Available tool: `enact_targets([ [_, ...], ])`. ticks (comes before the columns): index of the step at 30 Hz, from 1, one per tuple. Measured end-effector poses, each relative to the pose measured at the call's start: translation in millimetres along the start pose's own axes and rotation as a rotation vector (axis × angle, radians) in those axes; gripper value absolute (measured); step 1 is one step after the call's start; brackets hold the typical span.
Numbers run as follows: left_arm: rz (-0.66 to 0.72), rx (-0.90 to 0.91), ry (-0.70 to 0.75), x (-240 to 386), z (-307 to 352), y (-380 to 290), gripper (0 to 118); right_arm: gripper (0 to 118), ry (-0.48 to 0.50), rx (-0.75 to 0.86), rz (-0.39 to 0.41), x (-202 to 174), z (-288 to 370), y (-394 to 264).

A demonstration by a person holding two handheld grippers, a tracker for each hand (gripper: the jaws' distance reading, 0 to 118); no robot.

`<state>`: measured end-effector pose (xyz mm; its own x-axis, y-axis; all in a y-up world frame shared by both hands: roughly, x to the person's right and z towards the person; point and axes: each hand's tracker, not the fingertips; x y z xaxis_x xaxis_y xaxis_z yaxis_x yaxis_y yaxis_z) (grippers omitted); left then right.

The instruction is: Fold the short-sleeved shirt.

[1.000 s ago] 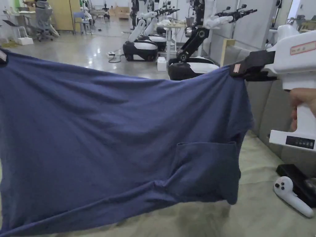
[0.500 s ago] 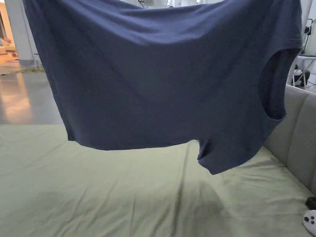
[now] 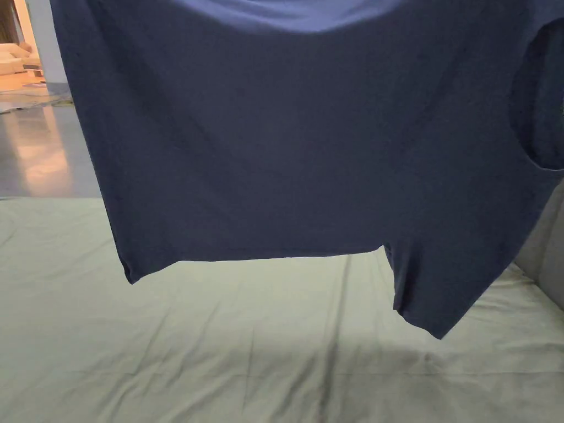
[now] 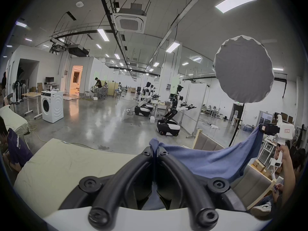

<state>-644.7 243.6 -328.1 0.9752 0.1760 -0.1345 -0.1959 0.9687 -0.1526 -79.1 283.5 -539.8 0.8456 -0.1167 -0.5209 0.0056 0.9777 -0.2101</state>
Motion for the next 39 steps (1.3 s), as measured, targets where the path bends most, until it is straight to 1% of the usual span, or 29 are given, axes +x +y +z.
enact_targets([
  [2, 0.019, -0.010, 0.002, -8, -22, -1, 3, 5, -0.007, -0.012, -0.003, 2, -27, 1],
  [4, 0.039, -0.017, 0.022, -13, -48, -3, 3, 5, -0.016, -0.024, -0.032, 5, -60, 1],
  [6, 0.050, -0.020, 0.032, -16, -74, -3, 3, 5, -0.024, -0.027, -0.030, 2, -93, 5],
  [8, 0.070, -0.014, 0.042, -20, -97, 0, 3, 5, 0.005, 0.012, -0.037, 1, -119, 12],
  [10, 0.083, 0.000, 0.030, -22, -114, 6, 3, 5, -0.012, 0.040, -0.056, -2, -142, 20],
  [11, 0.069, 0.008, 0.035, -22, -120, 9, 3, 5, -0.017, 0.045, -0.048, -4, -151, 25],
  [14, 0.039, 0.029, 0.048, -28, -135, 13, 3, 5, -0.023, 0.084, -0.016, -11, -169, 34],
  [18, 0.056, 0.041, 0.049, -42, -153, 5, 3, 5, -0.023, 0.106, -0.014, -8, -184, 33],
  [20, 0.059, 0.043, 0.049, -46, -157, -3, 3, 5, -0.027, 0.108, -0.013, -6, -186, 27],
  [22, 0.061, 0.045, 0.018, -48, -157, -18, 3, 5, -0.029, 0.093, 0.005, -2, -186, 14],
  [24, 0.068, 0.022, -0.028, -51, -157, -37, 3, 5, 0.020, 0.049, -0.005, 5, -185, -5],
  [25, 0.065, 0.008, -0.041, -50, -154, -48, 3, 5, 0.007, 0.041, -0.005, 8, -183, -16],
  [26, 0.062, 0.004, -0.043, -51, -153, -61, 3, 5, 0.021, 0.025, 0.005, 12, -183, -27],
  [27, 0.072, 0.002, -0.042, -52, -151, -75, 3, 5, 0.014, 0.005, -0.009, 17, -183, -41],
  [29, 0.102, -0.012, -0.062, -58, -147, -104, 3, 5, 0.075, -0.029, -0.093, 29, -179, -74],
  [30, 0.121, -0.028, -0.070, -59, -143, -121, 3, 5, 0.076, -0.051, -0.111, 30, -173, -96],
  [31, 0.151, -0.040, -0.105, -61, -139, -139, 3, 5, 0.121, -0.072, -0.098, 34, -170, -115],
  [32, 0.133, -0.066, -0.088, -58, -133, -155, 3, 5, 0.111, -0.094, -0.095, 36, -166, -135],
  [33, 0.136, -0.071, -0.107, -58, -124, -177, 3, 5, 0.125, -0.150, -0.091, 36, -161, -158],
  [34, 0.125, -0.071, -0.131, -58, -118, -195, 3, 5, 0.164, -0.172, -0.104, 38, -154, -180],
  [35, 0.092, -0.122, -0.100, -56, -112, -212, 3, 5, 0.137, -0.195, -0.123, 39, -146, -207],
  [36, 0.134, -0.115, -0.096, -57, -103, -233, 3, 5, 0.183, -0.239, -0.142, 43, -138, -232],
  [37, 0.146, -0.139, -0.111, -55, -91, -250, 3, 5, 0.193, -0.229, -0.158, 46, -130, -255],
  [38, 0.186, -0.147, -0.148, -58, -80, -270, 3, 5, 0.136, -0.257, -0.149, 51, -123, -278],
  [39, 0.176, -0.145, -0.117, -55, -69, -287, 3, 5, 0.196, -0.277, -0.181, 56, -113, -302],
])
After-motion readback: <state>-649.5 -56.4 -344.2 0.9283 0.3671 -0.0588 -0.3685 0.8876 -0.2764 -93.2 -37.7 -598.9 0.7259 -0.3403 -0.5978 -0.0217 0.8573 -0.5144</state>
